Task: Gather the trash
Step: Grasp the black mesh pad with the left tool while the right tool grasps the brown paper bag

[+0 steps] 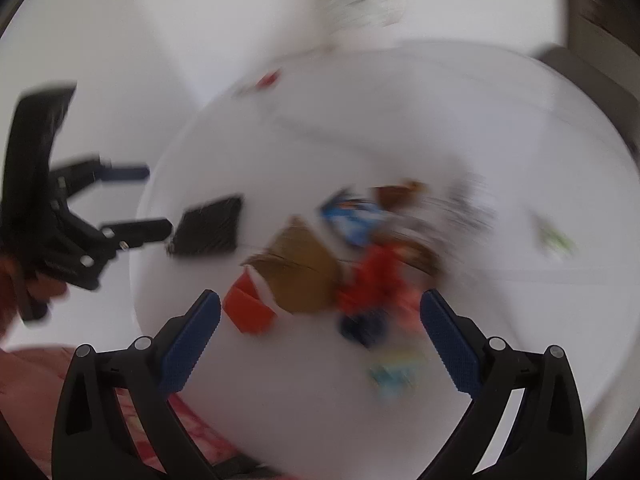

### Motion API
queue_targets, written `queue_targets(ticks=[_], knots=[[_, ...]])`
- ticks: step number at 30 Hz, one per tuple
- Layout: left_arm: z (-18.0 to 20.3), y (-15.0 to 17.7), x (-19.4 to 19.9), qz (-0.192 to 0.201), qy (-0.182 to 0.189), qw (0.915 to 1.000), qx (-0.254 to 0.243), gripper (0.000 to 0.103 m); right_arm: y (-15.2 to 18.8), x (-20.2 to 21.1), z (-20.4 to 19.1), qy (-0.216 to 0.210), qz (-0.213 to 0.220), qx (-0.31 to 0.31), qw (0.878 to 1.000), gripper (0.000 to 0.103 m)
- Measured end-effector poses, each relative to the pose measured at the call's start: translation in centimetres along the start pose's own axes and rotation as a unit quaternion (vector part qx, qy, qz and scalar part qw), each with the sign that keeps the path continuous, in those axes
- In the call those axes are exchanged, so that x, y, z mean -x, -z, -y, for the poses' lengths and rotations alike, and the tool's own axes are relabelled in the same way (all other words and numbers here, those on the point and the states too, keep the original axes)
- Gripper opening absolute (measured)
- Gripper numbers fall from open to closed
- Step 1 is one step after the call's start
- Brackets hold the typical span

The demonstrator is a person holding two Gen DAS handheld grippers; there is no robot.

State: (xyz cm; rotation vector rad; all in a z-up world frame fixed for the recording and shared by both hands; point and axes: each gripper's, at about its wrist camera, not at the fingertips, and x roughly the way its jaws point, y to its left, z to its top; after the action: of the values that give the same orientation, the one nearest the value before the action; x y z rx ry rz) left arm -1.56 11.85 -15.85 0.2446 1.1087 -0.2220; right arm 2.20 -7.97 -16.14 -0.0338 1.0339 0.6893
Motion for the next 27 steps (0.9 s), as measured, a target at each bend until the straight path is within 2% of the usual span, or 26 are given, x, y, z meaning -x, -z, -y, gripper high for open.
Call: queue_targets(ticks=[3,7,9,10,11,13,17,18,20,22,23,27], knots=[[-2.9,1.6,-1.9,-0.028,-0.004,0.9995,-0.012,0.095,-1.8,-4.6,-2.2,0.011,-0.042,0.056,0.997,0.099],[-6.8,3.5,-6.5,-0.053,0.001,0.9981,-0.032,0.095,-2.8,-9.9,-2.1,0.023,-0.101,0.095,0.99,0.097],[-8.5,4.0,-8.4,-0.062,0.01,0.9974,-0.035,0.095,-3.3,-11.7,-1.6,0.027,-0.133,0.097,0.986,0.072],[-9.0,4.1,-9.5,-0.068,0.018,0.9969,-0.036,0.095,-3.3,-12.3,-1.7,0.023,-0.148,0.092,0.984,0.065],[-9.3,4.1,-10.2,-0.072,0.023,0.9965,-0.037,0.095,-3.2,-12.2,-2.8,0.027,-0.148,0.089,0.985,0.062],[-10.1,3.9,-11.8,-0.079,0.04,0.9951,-0.045,0.095,-4.1,-12.1,-2.2,0.013,-0.15,0.064,0.987,0.047],[-11.7,3.1,-13.8,-0.075,0.069,0.993,-0.06,0.095,-5.7,-10.5,-1.5,0.009,-0.13,0.025,0.991,0.047],[-12.1,2.9,-14.1,-0.073,0.076,0.9925,-0.062,0.095,-5.8,-10.0,-2.9,0.006,-0.123,0.016,0.992,0.047],[-13.0,2.3,-14.8,-0.068,0.103,0.9898,-0.071,0.095,-6.4,-8.5,-2.8,0.001,-0.105,-0.009,0.994,0.047],[-13.4,1.8,-15.5,-0.072,0.117,0.9871,-0.083,0.088,-6.8,-7.0,-2.8,-0.002,-0.086,-0.031,0.996,0.047],[-13.9,1.4,-16.2,-0.077,0.128,0.9846,-0.091,0.082,-6.9,-5.9,-2.6,-0.005,-0.076,-0.045,0.996,0.047],[-14.0,1.1,-17.5,-0.086,0.159,0.9772,-0.112,0.071,-7.0,-2.1,-2.0,-0.009,-0.04,-0.095,0.995,0.047]])
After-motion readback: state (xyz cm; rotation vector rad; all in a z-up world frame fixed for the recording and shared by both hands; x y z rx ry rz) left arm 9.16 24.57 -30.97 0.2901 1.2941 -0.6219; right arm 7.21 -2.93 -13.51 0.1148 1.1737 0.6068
